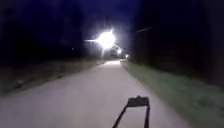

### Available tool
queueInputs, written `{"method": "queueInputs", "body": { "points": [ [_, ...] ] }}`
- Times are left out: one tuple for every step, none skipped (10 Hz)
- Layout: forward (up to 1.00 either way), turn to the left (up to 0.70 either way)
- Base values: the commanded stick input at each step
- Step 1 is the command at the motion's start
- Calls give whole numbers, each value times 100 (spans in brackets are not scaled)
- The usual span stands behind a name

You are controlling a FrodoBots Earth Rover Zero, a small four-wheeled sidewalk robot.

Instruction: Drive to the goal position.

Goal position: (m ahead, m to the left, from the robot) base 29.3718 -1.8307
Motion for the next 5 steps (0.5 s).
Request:
{"method": "queueInputs", "body": {
  "points": [
    [93, 0],
    [98, 0],
    [100, 0],
    [100, 0],
    [100, 0]
  ]
}}
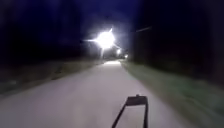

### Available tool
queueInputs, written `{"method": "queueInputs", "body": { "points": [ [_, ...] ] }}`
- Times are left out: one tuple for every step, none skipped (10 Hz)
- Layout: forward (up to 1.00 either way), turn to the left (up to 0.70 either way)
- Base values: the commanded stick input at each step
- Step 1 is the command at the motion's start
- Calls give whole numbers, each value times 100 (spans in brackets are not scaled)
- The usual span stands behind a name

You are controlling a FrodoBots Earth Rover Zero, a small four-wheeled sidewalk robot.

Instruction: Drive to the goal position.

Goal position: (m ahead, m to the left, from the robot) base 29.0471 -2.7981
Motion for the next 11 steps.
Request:
{"method": "queueInputs", "body": {
  "points": [
    [100, 0],
    [100, 0],
    [100, 0],
    [100, 0],
    [100, 0],
    [100, 0],
    [100, 0],
    [100, 0],
    [100, 0],
    [100, 0],
    [100, 0]
  ]
}}
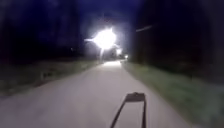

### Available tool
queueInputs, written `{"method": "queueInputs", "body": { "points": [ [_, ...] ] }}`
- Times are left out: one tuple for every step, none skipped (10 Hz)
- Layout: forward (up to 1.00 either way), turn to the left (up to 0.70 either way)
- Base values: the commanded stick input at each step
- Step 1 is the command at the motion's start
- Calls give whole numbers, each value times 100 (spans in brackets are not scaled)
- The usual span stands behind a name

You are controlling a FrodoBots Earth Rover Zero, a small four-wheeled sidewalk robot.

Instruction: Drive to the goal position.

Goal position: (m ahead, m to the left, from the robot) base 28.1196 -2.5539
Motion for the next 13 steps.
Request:
{"method": "queueInputs", "body": {
  "points": [
    [100, 0],
    [100, 0],
    [100, 0],
    [100, 0],
    [100, 0],
    [100, 0],
    [100, 0],
    [100, 0],
    [100, 0],
    [100, 0],
    [100, 0],
    [100, 0],
    [100, 0]
  ]
}}
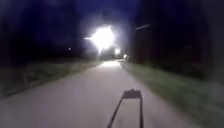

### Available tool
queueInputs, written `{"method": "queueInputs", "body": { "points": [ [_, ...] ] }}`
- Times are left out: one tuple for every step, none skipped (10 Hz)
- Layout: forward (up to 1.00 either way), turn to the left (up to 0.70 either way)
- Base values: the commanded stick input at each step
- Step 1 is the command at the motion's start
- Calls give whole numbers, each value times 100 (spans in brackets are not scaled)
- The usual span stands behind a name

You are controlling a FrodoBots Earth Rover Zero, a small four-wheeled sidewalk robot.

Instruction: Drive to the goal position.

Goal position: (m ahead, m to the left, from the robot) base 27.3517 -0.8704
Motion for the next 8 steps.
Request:
{"method": "queueInputs", "body": {
  "points": [
    [100, 0],
    [100, 0],
    [100, 0],
    [100, 0],
    [100, 2],
    [100, 27],
    [100, 36],
    [100, 37]
  ]
}}
